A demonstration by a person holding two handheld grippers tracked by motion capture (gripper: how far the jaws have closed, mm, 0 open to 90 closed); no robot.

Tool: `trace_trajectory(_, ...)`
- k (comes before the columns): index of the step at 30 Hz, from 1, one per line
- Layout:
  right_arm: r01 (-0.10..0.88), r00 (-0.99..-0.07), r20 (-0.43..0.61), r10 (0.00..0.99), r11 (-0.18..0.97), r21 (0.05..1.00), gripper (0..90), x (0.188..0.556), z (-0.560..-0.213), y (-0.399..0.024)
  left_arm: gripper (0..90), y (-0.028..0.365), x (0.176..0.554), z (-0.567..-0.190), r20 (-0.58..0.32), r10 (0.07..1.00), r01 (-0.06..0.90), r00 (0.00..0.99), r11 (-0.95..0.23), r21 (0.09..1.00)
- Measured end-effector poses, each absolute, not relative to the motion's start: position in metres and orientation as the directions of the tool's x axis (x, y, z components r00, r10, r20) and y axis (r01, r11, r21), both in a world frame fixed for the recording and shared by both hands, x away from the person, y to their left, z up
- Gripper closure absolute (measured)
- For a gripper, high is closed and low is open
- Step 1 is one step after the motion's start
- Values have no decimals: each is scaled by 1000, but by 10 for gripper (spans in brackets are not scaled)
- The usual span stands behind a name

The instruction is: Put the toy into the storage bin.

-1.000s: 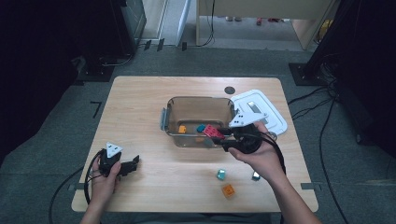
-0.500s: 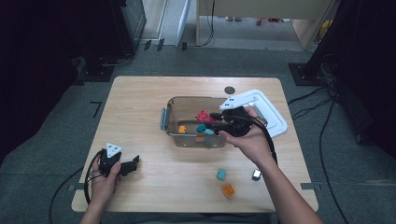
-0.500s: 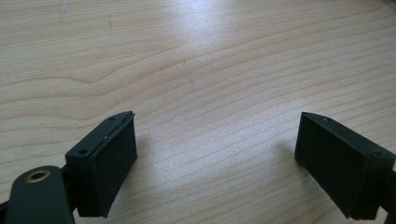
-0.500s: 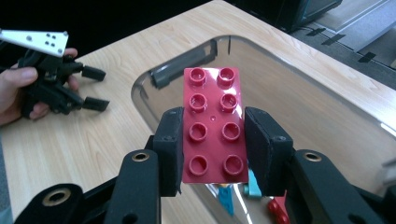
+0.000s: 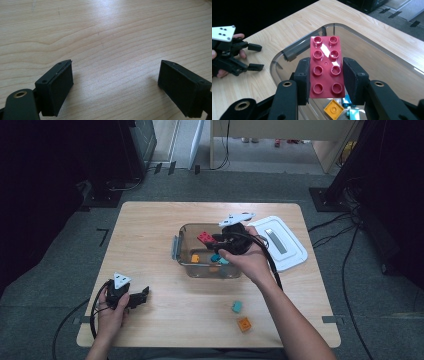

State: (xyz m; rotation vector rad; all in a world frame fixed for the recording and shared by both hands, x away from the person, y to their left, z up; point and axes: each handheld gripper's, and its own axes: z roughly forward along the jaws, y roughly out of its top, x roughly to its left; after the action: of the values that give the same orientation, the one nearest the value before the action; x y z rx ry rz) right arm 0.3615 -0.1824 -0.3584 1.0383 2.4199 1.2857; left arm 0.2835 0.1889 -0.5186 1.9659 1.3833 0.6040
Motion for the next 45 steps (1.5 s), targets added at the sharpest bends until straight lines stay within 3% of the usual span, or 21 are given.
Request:
trace_trajectory(23,580,-675,168,718,376,723,599,391,-393,-159,128,189,283,-518,2,941,643,337,-232,730)
trace_trajectory(30,582,-670,166,724,372,723,484,391,-393,-161,128,189,283,-519,2,941,643,337,-232,730)
trace_trajectory(45,556,-675,174,717,339,759,453,373,-376,-179,128,189,284,-519,2,942,642,337,-231,731)
